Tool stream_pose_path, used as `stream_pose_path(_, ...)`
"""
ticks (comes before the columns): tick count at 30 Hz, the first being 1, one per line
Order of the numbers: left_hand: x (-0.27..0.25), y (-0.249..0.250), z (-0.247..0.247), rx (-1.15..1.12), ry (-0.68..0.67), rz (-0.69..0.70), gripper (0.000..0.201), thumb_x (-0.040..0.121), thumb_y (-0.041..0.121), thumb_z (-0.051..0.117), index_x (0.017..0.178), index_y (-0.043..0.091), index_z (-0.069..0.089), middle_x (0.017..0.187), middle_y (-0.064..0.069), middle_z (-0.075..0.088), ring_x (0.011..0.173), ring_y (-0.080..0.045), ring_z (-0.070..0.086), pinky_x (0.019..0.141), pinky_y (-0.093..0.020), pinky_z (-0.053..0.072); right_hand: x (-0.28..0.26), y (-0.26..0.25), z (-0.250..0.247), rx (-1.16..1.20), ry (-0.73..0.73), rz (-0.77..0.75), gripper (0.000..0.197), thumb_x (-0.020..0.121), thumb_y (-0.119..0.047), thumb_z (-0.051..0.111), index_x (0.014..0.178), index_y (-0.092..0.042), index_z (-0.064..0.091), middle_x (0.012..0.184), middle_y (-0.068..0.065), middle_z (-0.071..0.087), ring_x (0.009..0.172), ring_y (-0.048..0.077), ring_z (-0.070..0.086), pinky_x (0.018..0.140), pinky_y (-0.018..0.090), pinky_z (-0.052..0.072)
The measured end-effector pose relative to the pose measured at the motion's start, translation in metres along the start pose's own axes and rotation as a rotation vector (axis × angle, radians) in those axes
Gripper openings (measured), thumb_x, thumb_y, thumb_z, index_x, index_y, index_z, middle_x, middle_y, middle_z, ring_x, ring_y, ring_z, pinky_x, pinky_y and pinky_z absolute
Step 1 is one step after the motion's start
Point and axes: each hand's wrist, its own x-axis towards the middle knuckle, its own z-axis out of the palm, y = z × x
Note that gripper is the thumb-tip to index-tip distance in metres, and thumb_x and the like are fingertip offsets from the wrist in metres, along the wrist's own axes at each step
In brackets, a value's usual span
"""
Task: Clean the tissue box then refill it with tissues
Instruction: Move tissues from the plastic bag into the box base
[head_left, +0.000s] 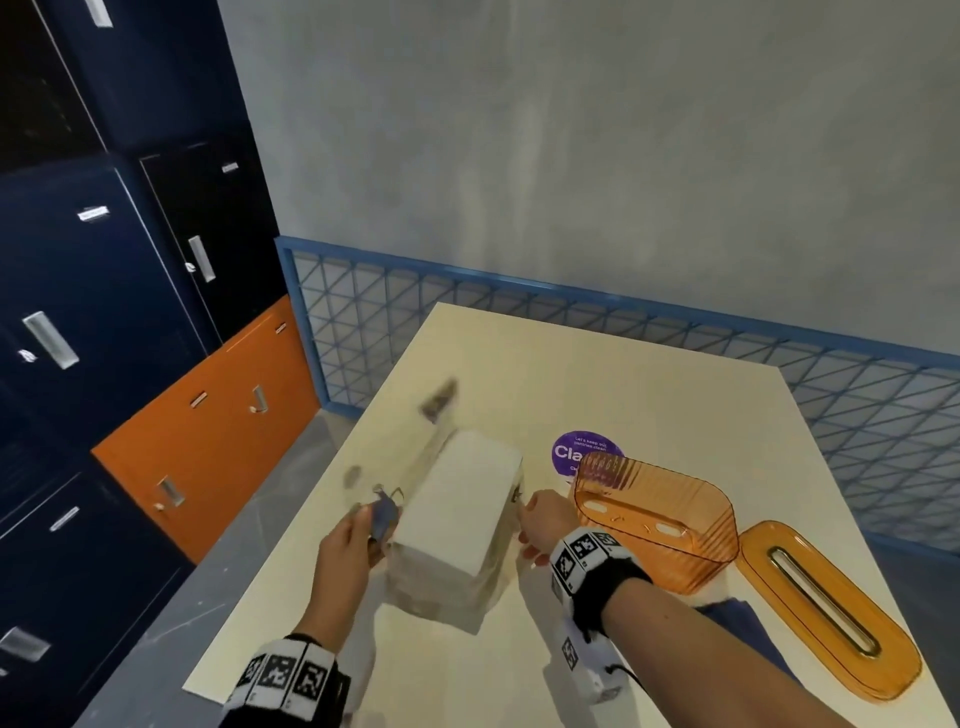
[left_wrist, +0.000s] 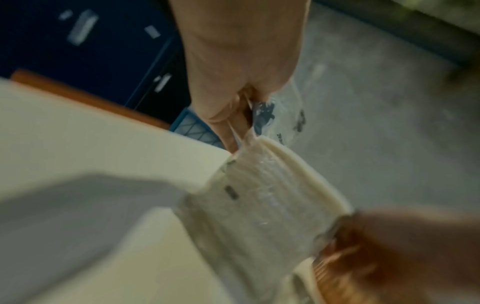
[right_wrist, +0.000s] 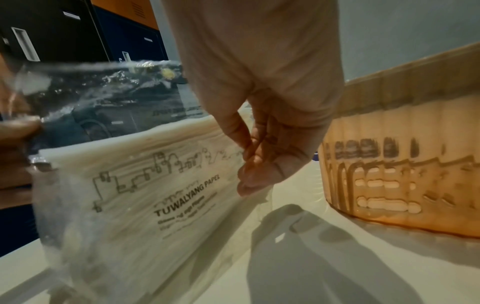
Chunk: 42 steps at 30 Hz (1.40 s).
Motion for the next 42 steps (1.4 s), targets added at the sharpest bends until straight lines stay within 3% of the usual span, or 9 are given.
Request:
stream_pose_path(2,0.007,-0.002,0.002,-0.210,0.085,-0.214,0.030,0.101,0.015,0.036,0.122,0.003,0.055,0.118,-0.018,0.063,0.110,-0.032,0.059,0.099,-0.043,0.046,-0.004,0.000,-0.002,0.004,-0.007,0.004,0.031,0.094,-0.021,0.043,0.065,-0.010,0.048,0.096,0.020,0.072,0.086,0.035,0.071,0.075,0.041,0.058)
stream_pose_path(7,0.013,0.008,0.004,-0.434,0.125,-0.495,0.026,0.102,0.012,0.030,0.097,0.006,0.055,0.068,-0.007,0.070,0.079,-0.021,0.058,0.077,-0.033,0.045,-0.008,0.000,-0.003,-0.006,-0.024,-0.004,0.030,0.094,-0.025,0.043,0.066,-0.014,0.046,0.096,0.018,0.072,0.087,0.034,0.071,0.076,0.040,0.057)
stream_pose_path(11,0.018,0.018,-0.002,-0.454,0.217,-0.553,0.029,0.102,0.021,0.034,0.120,0.004,0.050,0.119,-0.020,0.059,0.106,-0.034,0.060,0.090,-0.045,0.048,-0.005,0.001,-0.002,-0.036,-0.019,-0.031,0.029,0.092,-0.027,0.043,0.066,-0.016,0.045,0.096,0.017,0.072,0.088,0.033,0.070,0.078,0.040,0.056)
stream_pose_path(14,0.021,0.025,-0.005,-0.435,0.231,-0.490,0.028,0.101,0.028,0.039,0.083,0.011,0.052,0.110,-0.017,0.056,0.076,-0.024,0.058,0.066,-0.037,0.048,-0.003,0.001,-0.002,-0.059,-0.015,-0.045,0.028,0.093,-0.028,0.042,0.066,-0.019,0.043,0.096,0.016,0.071,0.087,0.032,0.070,0.077,0.039,0.057)
stream_pose_path(18,0.020,0.027,-0.012,-0.410,0.264,-0.430,0.029,0.101,0.029,0.038,0.079,0.015,0.050,0.101,-0.011,0.057,0.071,-0.019,0.056,0.063,-0.033,0.047,-0.004,-0.001,-0.004,-0.053,-0.019,-0.047,0.028,0.093,-0.026,0.040,0.068,-0.017,0.045,0.091,0.013,0.071,0.082,0.031,0.070,0.073,0.037,0.057)
stream_pose_path(23,0.006,0.028,-0.018,-0.322,0.360,-0.407,0.027,0.098,0.031,0.046,0.112,0.007,0.045,0.115,-0.017,0.054,0.096,-0.028,0.056,0.073,-0.038,0.049,-0.008,0.001,-0.009,0.036,-0.065,-0.035,0.025,0.097,-0.024,0.037,0.083,-0.009,0.051,0.080,0.009,0.065,0.059,0.021,0.062,0.053,0.027,0.051)
stream_pose_path(28,-0.024,0.039,0.005,0.542,0.612,0.129,0.049,0.089,0.023,0.060,0.131,0.009,0.041,0.139,-0.015,0.036,0.124,-0.034,0.036,0.097,-0.052,0.036,-0.010,0.010,-0.022,0.006,0.020,-0.168,0.024,0.095,-0.024,0.041,0.076,-0.011,0.050,0.080,0.012,0.068,0.058,0.022,0.060,0.054,0.031,0.048)
stream_pose_path(34,-0.026,0.037,0.066,0.837,0.093,0.611,0.018,0.089,0.013,0.057,0.106,0.013,0.063,0.126,-0.006,0.050,0.121,-0.027,0.043,0.095,-0.037,0.044,-0.024,0.047,-0.075,-0.105,0.395,-0.260,0.018,0.095,-0.025,0.046,0.079,-0.018,0.049,0.069,0.001,0.057,0.064,0.020,0.054,0.051,0.028,0.039)
stream_pose_path(42,0.004,0.032,0.117,1.328,-0.059,0.374,0.050,0.089,0.058,0.041,0.116,0.017,0.049,0.121,-0.002,0.046,0.114,-0.023,0.043,0.085,-0.034,0.039,-0.011,0.132,-0.116,-0.445,0.602,0.082,0.040,0.093,-0.027,0.047,0.128,-0.008,0.044,0.124,0.015,0.045,0.113,0.032,0.045,0.089,0.040,0.045)
